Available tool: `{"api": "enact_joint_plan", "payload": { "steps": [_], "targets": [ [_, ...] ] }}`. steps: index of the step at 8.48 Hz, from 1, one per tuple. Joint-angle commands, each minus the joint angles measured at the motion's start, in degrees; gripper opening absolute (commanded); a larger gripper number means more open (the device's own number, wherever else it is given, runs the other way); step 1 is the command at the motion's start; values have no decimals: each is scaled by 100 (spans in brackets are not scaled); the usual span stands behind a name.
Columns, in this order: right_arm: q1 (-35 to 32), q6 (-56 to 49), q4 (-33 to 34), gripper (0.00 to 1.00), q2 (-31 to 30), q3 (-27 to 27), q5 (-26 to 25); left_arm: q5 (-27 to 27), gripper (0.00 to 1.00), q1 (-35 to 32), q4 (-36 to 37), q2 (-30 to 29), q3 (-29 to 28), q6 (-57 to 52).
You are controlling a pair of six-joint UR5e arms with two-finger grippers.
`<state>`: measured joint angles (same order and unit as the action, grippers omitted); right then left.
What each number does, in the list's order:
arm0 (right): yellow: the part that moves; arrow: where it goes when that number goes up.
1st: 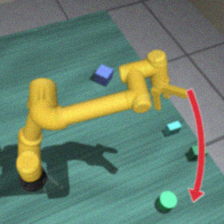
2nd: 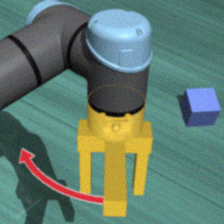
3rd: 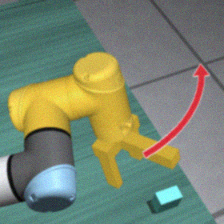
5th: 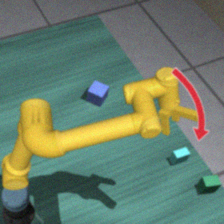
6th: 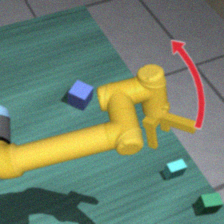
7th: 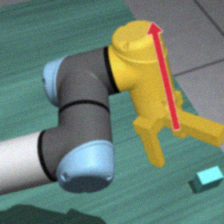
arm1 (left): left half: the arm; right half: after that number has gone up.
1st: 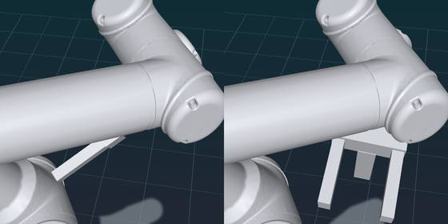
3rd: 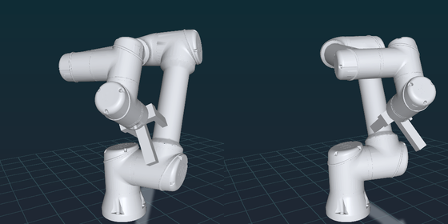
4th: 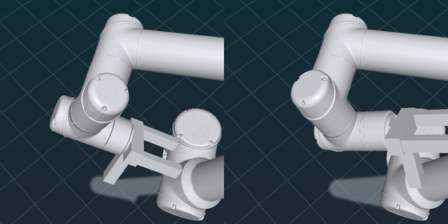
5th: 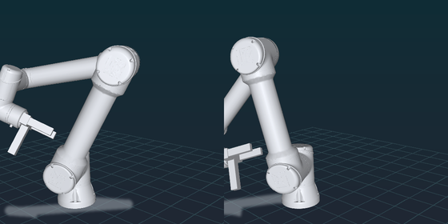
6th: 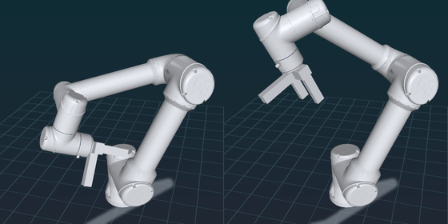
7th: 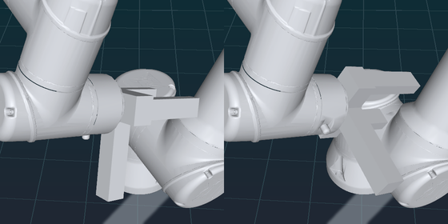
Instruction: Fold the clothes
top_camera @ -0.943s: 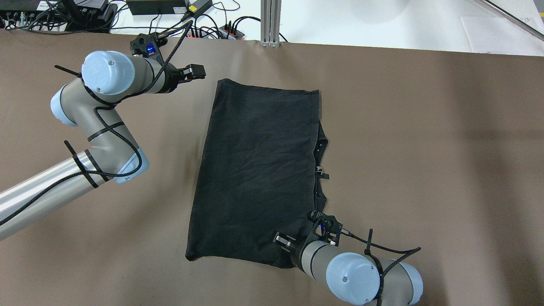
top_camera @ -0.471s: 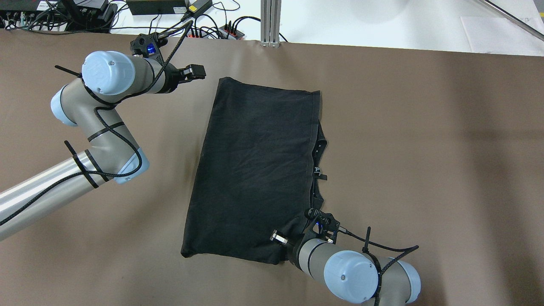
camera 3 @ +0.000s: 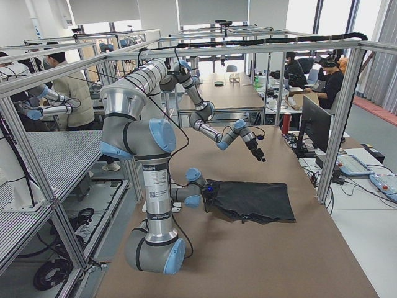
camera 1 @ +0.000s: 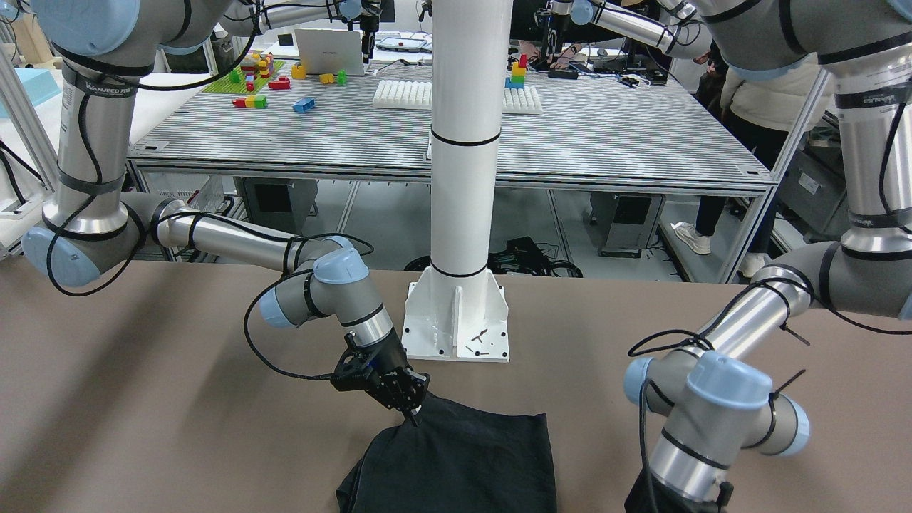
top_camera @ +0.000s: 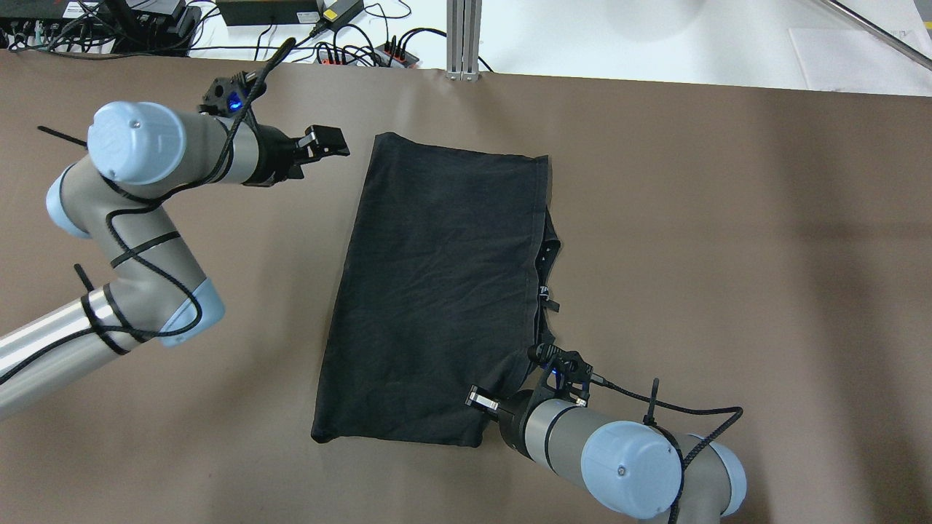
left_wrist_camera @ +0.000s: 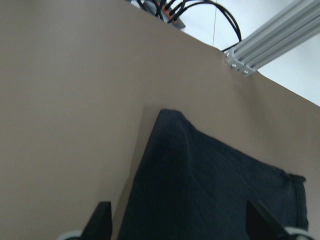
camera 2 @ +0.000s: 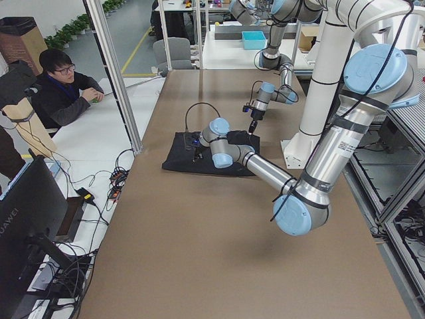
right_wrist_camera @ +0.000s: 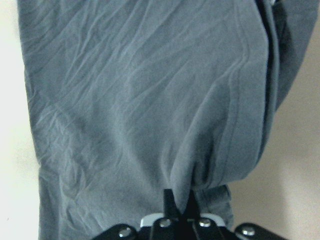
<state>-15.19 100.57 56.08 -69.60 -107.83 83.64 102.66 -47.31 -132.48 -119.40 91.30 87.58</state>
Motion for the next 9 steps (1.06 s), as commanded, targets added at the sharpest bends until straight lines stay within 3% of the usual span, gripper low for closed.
{"api": "enact_joint_plan", "payload": {
  "steps": [1, 2, 3, 4, 6, 7, 9],
  "targets": [
    [-2, -108, 8, 0, -133, -361, 29, -298, 95, 834, -452, 1756, 1937, 967],
    [7, -108, 8, 0, -133, -379, 21, -535, 95, 1203, -855, 2232, 2266, 1233],
    [-1, -108, 8, 0, -141, -388, 21, -1068, 95, 1746, -1407, 2507, 2295, 1496],
    [7, -108, 8, 0, -133, -371, 21, -1847, 95, 2352, -1456, 2544, 2295, 1560],
    [51, -108, 17, 0, -124, -344, -23, -3281, 95, 3539, -1021, 2553, 2226, 1560],
    [51, -108, 17, 0, -115, -353, -32, -3566, 95, 3823, -530, 2501, 2242, 1587],
    [95, -108, 17, 0, -124, -344, -58, -4014, 95, 4281, -516, 2545, 1981, 1919]
  ]
}}
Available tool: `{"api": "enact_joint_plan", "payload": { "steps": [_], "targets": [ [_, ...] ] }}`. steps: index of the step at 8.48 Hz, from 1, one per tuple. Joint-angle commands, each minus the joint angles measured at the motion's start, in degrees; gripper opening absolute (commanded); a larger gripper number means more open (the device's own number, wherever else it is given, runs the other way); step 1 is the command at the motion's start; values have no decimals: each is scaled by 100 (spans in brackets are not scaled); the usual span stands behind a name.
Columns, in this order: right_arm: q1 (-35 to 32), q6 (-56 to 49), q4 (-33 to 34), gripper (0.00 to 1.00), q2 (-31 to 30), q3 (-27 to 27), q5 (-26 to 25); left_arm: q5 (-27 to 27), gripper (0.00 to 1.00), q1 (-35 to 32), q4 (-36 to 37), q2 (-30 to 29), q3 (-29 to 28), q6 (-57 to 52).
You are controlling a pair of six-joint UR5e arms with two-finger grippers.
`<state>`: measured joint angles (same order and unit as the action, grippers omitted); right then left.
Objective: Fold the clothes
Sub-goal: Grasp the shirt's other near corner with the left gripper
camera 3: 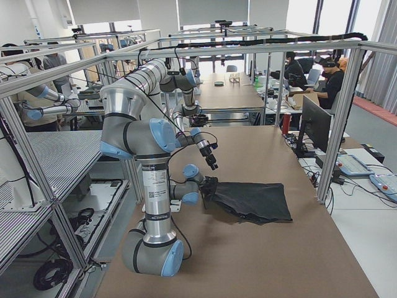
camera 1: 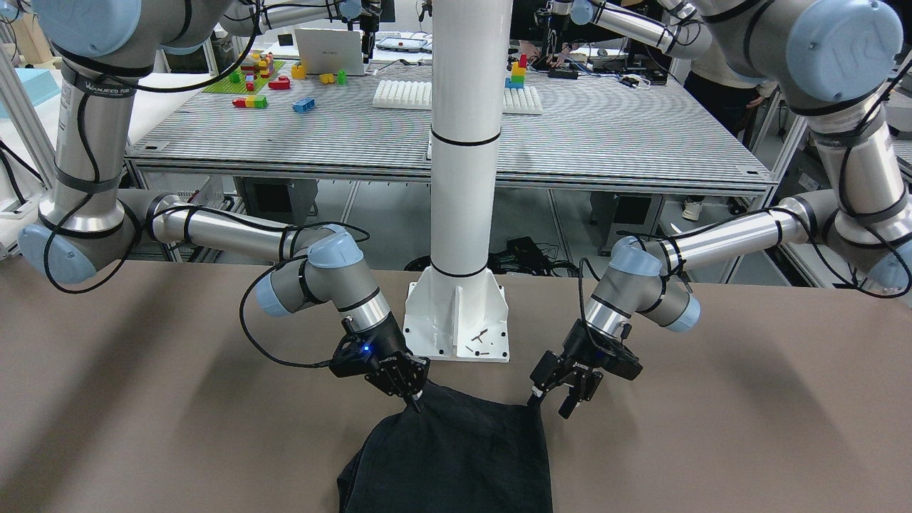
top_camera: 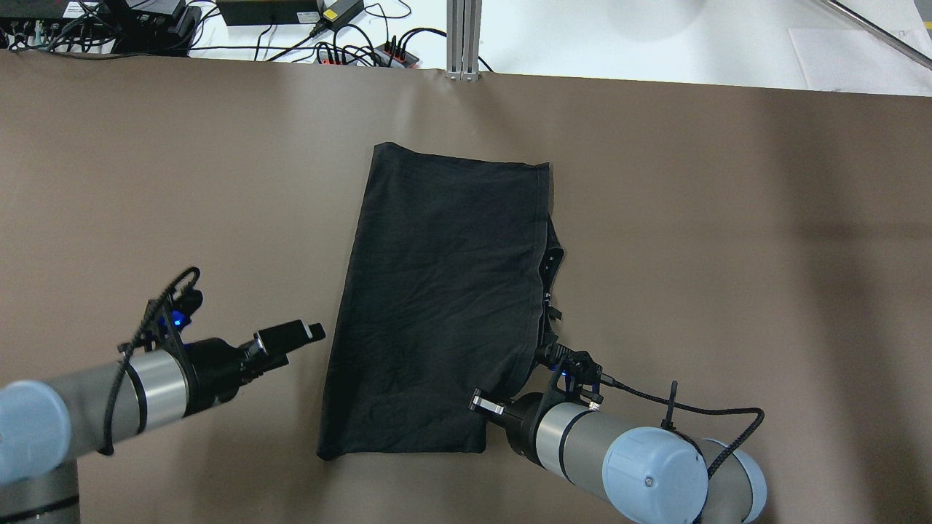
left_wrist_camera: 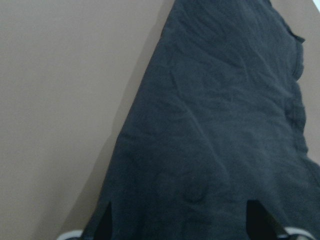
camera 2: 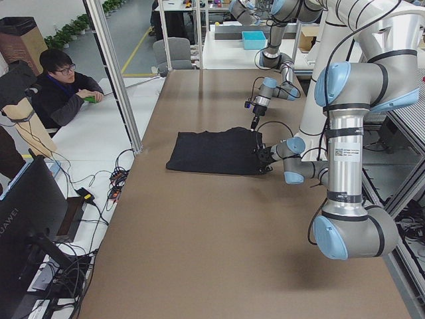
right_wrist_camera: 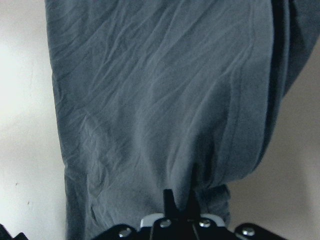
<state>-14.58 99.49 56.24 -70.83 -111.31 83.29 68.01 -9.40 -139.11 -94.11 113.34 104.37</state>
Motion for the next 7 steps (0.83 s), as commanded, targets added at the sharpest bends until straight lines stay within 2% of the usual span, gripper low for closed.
{"api": "enact_joint_plan", "payload": {
  "steps": [1, 7],
  "targets": [
    [34, 0, 1, 0, -9, 4, -23, -813, 95, 718, 139, -28, -294, 285],
    [43, 18, 1, 0, -27, -31, -50, -922, 94, 949, 139, -160, -338, 391]
  ]
}}
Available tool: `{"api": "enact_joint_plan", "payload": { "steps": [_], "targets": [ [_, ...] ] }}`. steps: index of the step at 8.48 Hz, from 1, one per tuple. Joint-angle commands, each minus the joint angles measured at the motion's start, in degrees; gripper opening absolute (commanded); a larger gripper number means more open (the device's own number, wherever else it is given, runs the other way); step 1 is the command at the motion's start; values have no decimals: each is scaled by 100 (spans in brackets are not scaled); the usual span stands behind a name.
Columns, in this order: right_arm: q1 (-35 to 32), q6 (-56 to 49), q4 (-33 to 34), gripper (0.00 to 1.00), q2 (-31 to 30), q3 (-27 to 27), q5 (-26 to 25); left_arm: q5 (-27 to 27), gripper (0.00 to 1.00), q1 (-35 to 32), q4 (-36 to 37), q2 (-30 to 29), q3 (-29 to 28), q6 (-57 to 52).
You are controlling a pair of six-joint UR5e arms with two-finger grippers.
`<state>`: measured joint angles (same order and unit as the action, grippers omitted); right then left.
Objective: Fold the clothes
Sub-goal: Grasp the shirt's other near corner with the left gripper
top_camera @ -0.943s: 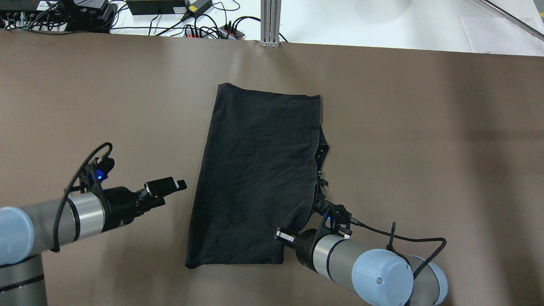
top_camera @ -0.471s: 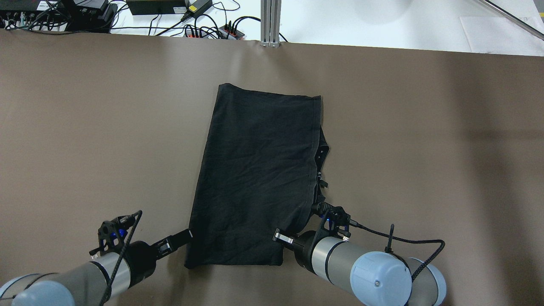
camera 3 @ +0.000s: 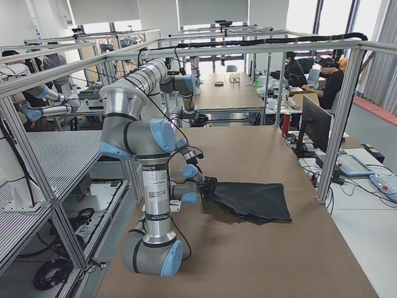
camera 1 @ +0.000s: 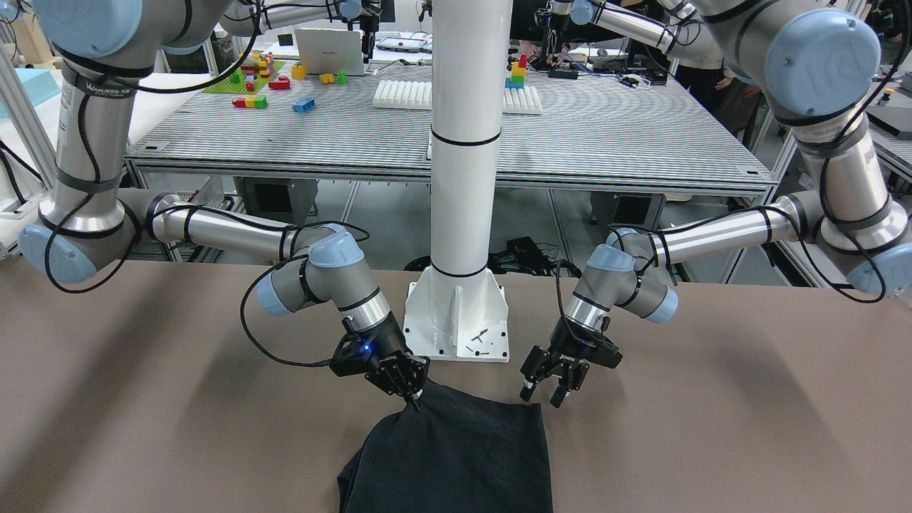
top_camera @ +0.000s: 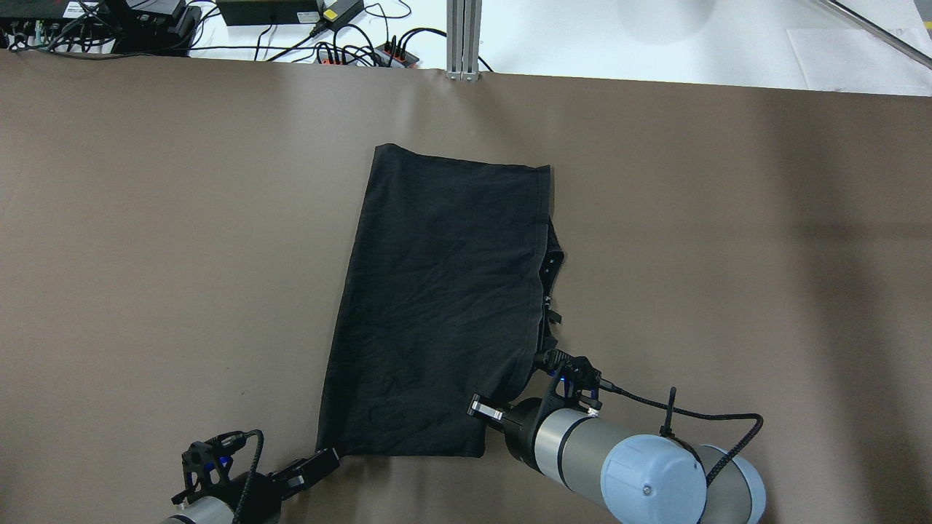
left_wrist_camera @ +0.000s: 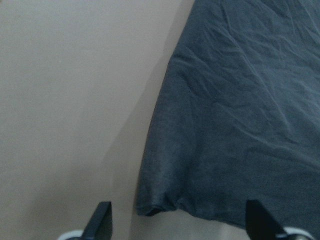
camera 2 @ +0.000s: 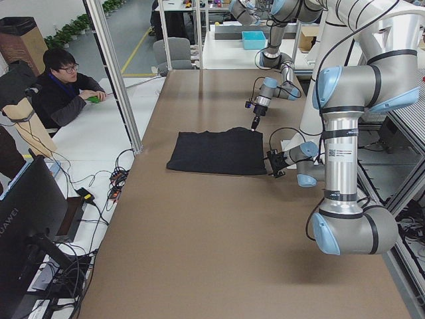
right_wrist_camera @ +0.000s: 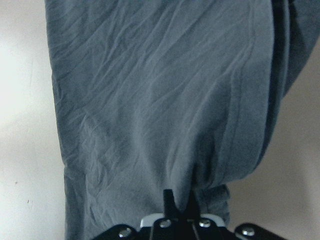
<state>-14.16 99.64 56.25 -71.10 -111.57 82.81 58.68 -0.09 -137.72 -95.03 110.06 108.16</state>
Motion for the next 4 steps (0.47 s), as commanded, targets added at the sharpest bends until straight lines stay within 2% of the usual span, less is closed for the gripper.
{"api": "enact_joint_plan", "payload": {
  "steps": [1, 4],
  "targets": [
    [1, -6, 0, 0, -1, -13, -2, 21, 94, -34, 0, -51, -29, 3],
    [1, -6, 0, 0, 8, -5, -2, 56, 94, -167, 0, -76, -344, 12]
  ]
}}
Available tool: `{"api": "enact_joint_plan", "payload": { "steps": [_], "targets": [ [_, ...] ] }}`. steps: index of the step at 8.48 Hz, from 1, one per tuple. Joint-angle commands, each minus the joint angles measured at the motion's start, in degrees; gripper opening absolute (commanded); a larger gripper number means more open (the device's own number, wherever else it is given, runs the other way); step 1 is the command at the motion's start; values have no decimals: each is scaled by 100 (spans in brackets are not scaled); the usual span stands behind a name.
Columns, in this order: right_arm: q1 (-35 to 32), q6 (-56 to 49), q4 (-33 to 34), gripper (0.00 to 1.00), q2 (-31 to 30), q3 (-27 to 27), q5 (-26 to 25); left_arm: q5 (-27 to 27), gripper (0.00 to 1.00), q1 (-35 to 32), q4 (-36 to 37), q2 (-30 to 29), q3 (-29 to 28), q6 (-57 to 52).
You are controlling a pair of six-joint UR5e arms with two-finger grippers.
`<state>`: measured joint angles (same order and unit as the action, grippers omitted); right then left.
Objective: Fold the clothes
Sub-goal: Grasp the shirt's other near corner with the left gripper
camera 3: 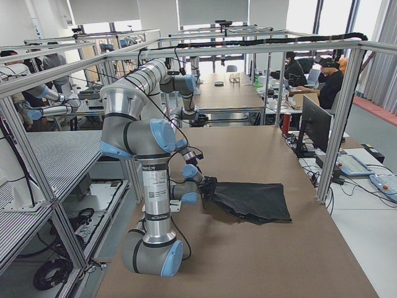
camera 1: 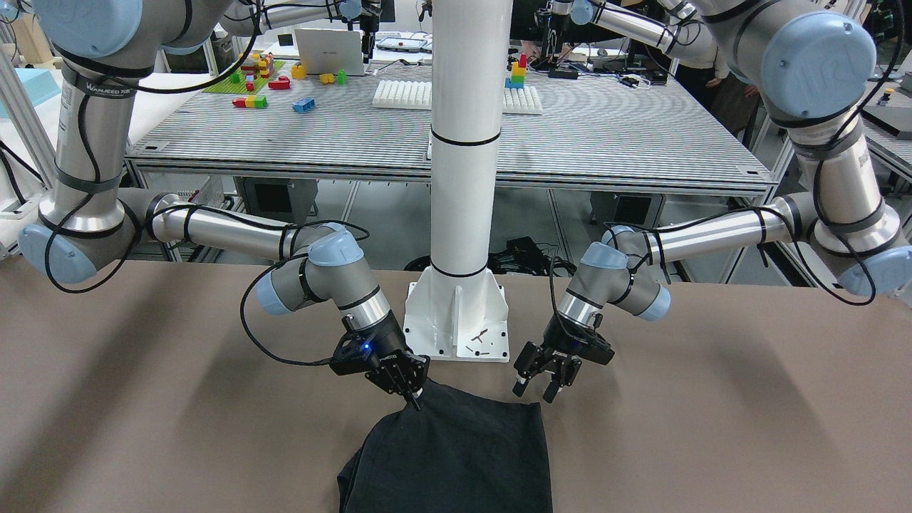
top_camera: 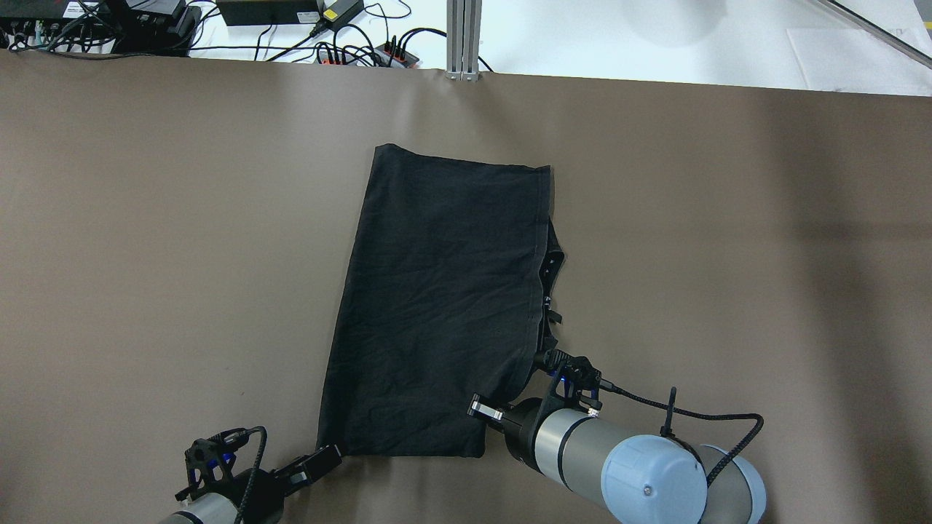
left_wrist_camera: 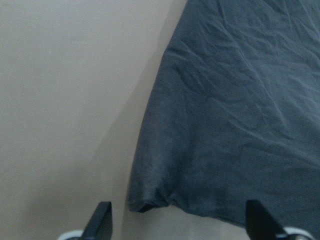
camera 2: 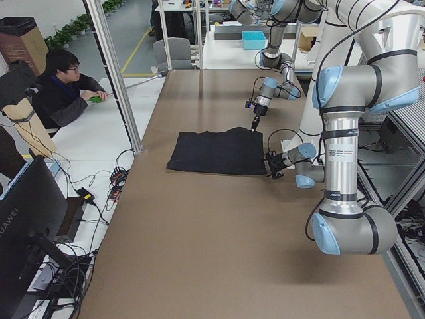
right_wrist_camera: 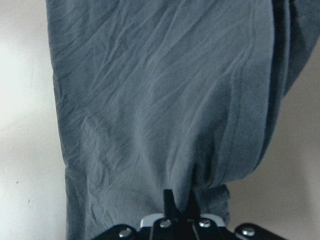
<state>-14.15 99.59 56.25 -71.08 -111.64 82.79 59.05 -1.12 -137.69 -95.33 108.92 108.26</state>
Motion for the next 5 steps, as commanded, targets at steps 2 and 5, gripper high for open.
{"api": "enact_joint_plan", "payload": {
  "steps": [2, 5],
  "targets": [
    [-9, -1, 0, 0, -3, -15, 0, 10, 62, -55, -3, -205, -248, 2],
    [-17, -1, 0, 0, -3, -16, 0, 19, 0, -11, -3, -302, -319, -16]
  ]
}}
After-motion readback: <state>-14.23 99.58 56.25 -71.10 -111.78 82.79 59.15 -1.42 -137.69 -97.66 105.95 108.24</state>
